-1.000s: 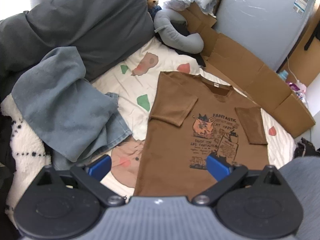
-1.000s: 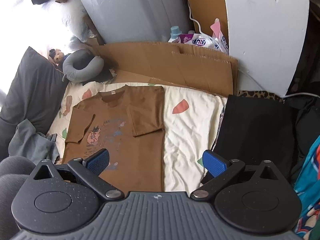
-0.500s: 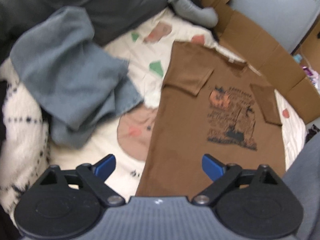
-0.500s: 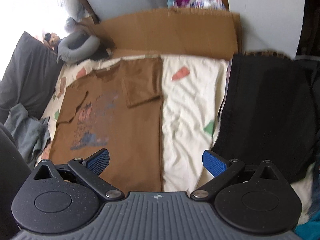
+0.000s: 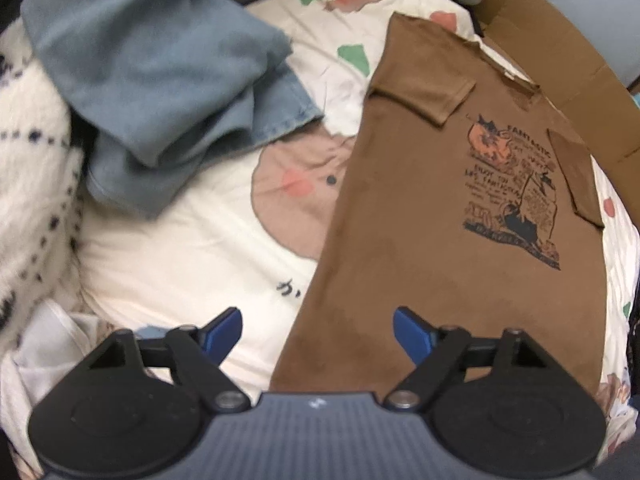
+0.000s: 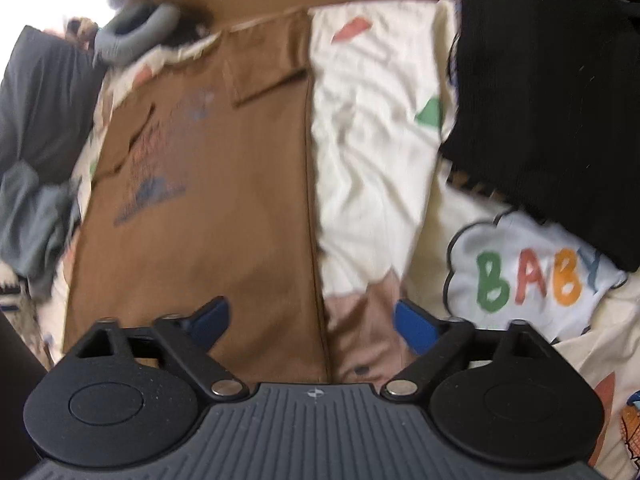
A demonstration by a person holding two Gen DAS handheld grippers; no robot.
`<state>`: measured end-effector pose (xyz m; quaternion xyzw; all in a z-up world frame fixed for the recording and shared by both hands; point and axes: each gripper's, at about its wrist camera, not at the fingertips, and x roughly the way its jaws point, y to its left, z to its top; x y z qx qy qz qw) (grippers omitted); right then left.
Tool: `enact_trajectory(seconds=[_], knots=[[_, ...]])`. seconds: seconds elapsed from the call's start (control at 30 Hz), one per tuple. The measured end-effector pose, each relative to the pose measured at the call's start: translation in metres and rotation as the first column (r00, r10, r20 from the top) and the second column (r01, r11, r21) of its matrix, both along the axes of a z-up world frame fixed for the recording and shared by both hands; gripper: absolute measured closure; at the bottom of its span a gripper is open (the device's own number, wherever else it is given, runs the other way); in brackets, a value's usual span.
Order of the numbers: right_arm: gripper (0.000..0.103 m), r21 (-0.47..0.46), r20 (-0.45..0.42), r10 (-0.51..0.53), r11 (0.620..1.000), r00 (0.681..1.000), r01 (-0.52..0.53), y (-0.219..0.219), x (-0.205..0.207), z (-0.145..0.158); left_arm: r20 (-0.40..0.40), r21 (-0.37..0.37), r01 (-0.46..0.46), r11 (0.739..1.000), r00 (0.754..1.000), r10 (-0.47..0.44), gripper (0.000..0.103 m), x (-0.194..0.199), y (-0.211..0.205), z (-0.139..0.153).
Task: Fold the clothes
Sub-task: 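Move both open tools down to the shirt hem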
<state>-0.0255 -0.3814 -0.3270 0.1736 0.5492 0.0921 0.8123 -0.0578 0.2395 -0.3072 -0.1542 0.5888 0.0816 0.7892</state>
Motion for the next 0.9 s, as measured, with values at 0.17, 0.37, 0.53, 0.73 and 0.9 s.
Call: enact_trajectory(seconds=[0.17,0.37,0.53,0.73,0.9], knots=[[0.057,0.014,-0.023,0.033,0.999,0.999,-0.032,0.010,-0.008,-0.028,-0.057,0.011,0.000,1.000,0.998,0.001,0.037,-0.011,0.002,-0.019],[0.067,0.019,-0.061,0.081,0.997,0.995,-0.080,0.019,-0.010,-0.053,-0.097,0.026,0.006,1.000,0.995,-0.004,0.037,-0.017,0.004,-0.030],[0.067,0.019,-0.098,0.090,0.996,0.991,-0.089,0.022,-0.012,-0.073,-0.126,0.038,0.012,0.999,0.992,-0.007,0.037,-0.022,0.005,-0.034],[0.066,0.034,-0.106,0.100,0.995,0.989,-0.097,0.020,-0.005,-0.083,-0.139,0.037,0.006,0.999,0.990,0.000,0.037,-0.026,0.008,-0.038],[0.066,0.052,-0.100,0.122,0.992,0.988,-0.117,0.018,0.005,-0.086,-0.155,0.040,0.006,0.999,0.988,0.000,0.037,-0.028,0.008,-0.042]])
